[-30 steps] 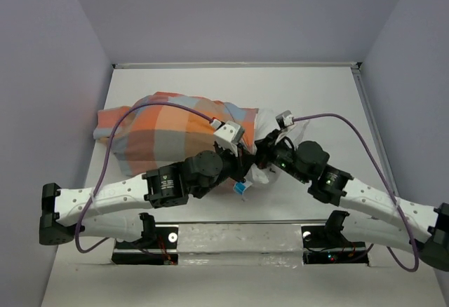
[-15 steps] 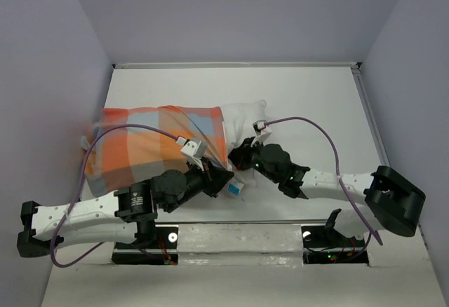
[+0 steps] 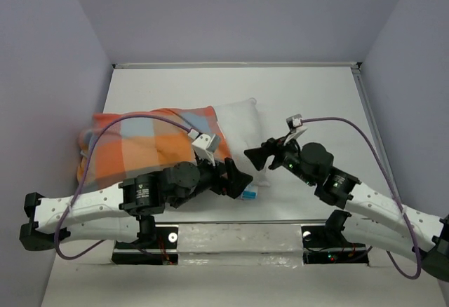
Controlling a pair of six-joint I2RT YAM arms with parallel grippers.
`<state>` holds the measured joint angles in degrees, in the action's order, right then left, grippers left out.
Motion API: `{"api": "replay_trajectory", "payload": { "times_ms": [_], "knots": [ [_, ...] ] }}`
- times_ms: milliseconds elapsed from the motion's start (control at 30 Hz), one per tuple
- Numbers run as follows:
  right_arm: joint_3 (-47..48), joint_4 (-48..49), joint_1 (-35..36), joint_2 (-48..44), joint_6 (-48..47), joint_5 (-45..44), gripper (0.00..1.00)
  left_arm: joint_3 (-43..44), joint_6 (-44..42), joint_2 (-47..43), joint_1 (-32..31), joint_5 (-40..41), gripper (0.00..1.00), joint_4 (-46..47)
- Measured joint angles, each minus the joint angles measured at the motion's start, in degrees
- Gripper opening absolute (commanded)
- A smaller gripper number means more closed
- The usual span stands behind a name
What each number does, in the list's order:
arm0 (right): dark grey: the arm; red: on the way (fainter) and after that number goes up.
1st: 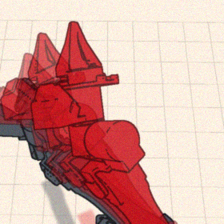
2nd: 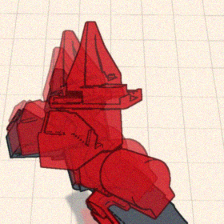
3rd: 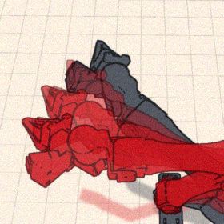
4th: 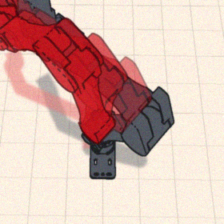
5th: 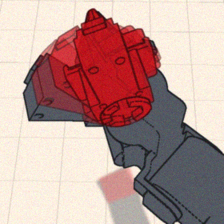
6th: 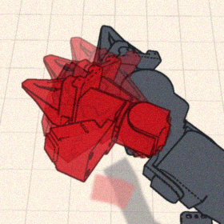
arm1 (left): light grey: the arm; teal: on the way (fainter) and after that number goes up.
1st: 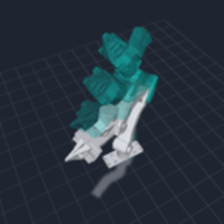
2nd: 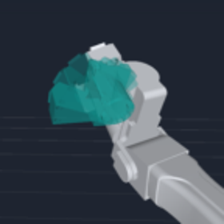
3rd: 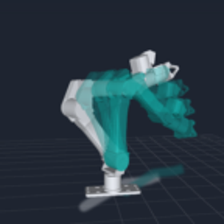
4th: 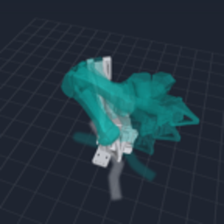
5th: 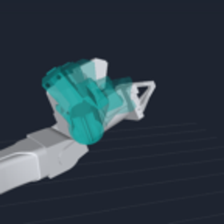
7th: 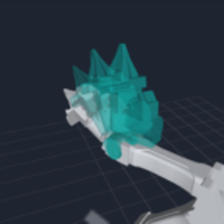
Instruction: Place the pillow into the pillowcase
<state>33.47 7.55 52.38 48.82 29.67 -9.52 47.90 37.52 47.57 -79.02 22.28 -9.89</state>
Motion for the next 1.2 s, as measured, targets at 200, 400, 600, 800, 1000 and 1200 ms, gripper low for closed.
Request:
{"api": "replay_trajectory", "payload": {
  "times_ms": [200, 400, 600, 800, 1000, 1200],
  "knots": [
    [4.9, -5.2, -13.2, 4.7, -1.4, 1.3, 0.70, 17.1, -4.5, 4.1, 1.4, 8.9, 0.99, -4.9],
    [7.4, -5.9, -20.2, 17.8, -1.1, 9.3, 0.87, 22.1, -8.5, 11.9, 14.3, 10.6, 0.97, -9.3],
    [8.9, -2.6, -20.5, 24.8, 0.2, 18.8, 0.59, 21.8, -13.8, 24.8, 25.3, 8.8, 0.89, -11.5],
    [4.1, 5.2, -20.7, 24.3, 2.7, 26.9, 0.00, 21.9, -19.1, 33.5, 29.7, 8.7, 0.50, -11.8],
    [-1.7, 9.0, -20.5, 20.0, 4.9, 29.8, 0.00, 22.4, -21.7, 37.9, 29.9, 11.3, 0.10, -12.4],
    [-7.2, 9.4, -14.1, 12.1, 5.9, 27.8, 0.00, 22.4, -23.1, 38.1, 29.9, 12.4, 0.00, -12.5]
  ]
}}
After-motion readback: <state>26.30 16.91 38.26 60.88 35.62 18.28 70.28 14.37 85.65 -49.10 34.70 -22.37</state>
